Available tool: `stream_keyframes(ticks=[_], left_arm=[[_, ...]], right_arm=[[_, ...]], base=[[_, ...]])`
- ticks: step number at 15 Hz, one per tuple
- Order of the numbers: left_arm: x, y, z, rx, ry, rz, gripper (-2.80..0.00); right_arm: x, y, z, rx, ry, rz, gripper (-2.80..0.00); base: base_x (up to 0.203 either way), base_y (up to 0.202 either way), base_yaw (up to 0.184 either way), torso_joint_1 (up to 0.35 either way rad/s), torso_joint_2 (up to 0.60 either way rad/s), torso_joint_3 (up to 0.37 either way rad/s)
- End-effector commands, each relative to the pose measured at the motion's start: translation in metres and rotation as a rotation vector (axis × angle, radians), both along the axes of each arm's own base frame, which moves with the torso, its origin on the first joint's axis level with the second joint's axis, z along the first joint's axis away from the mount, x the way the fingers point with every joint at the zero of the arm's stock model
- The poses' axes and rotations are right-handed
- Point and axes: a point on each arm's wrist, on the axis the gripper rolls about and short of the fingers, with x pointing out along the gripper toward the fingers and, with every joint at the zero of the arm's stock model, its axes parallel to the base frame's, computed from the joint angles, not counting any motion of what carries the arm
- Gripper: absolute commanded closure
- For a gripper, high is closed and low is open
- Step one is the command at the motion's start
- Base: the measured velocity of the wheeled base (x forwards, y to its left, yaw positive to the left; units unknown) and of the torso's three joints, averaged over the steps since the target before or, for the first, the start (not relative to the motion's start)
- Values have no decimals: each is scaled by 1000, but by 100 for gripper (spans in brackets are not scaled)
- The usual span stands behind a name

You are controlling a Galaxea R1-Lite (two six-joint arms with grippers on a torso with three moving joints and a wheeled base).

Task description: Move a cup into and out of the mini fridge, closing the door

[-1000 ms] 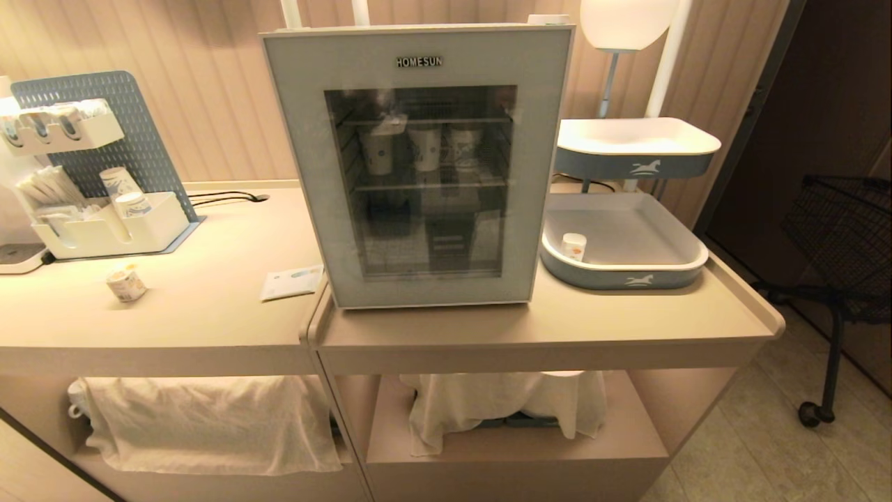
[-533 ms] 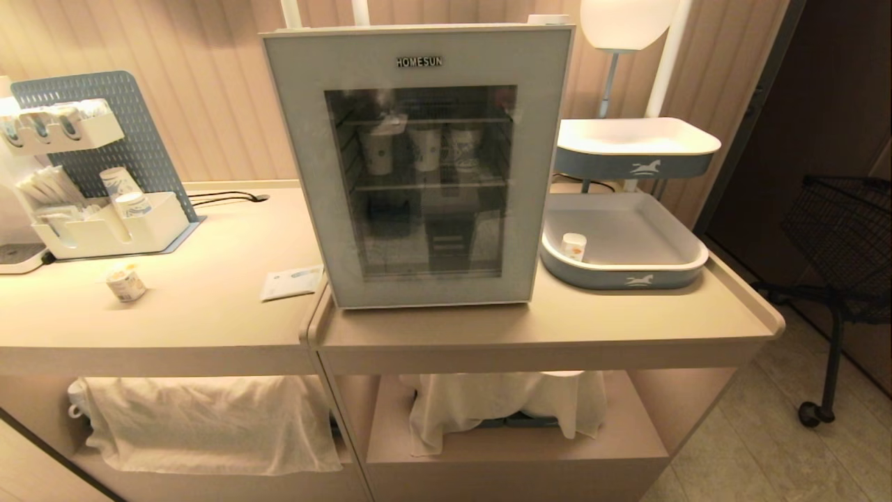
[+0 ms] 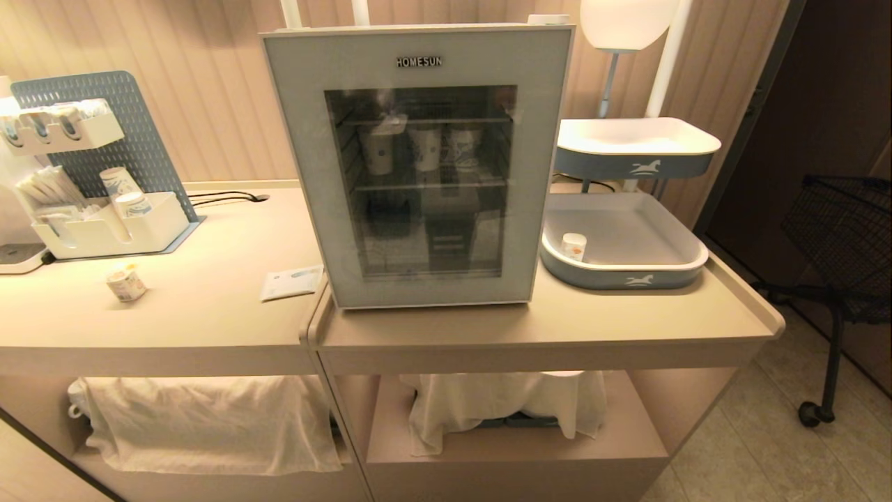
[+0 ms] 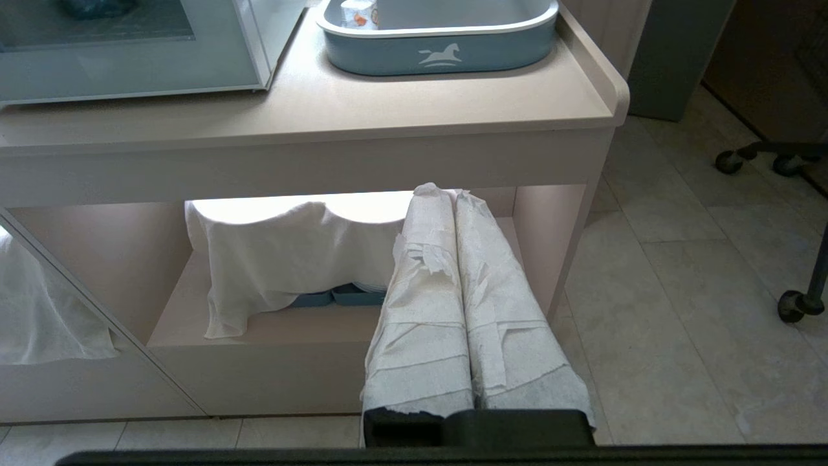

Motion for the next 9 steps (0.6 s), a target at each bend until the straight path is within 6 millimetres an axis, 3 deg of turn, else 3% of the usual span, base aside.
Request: stream_keyframes(ticks=[1,9], left_arm=[[0,0,0,0,2,-1,0],[0,0,0,0,2,1,0]], right_arm=[[0,0,0,0,2,0,0],[0,0,0,0,2,0,0]], base=[[0,0,0,0,0,0],[0,0,0,0,0,0]])
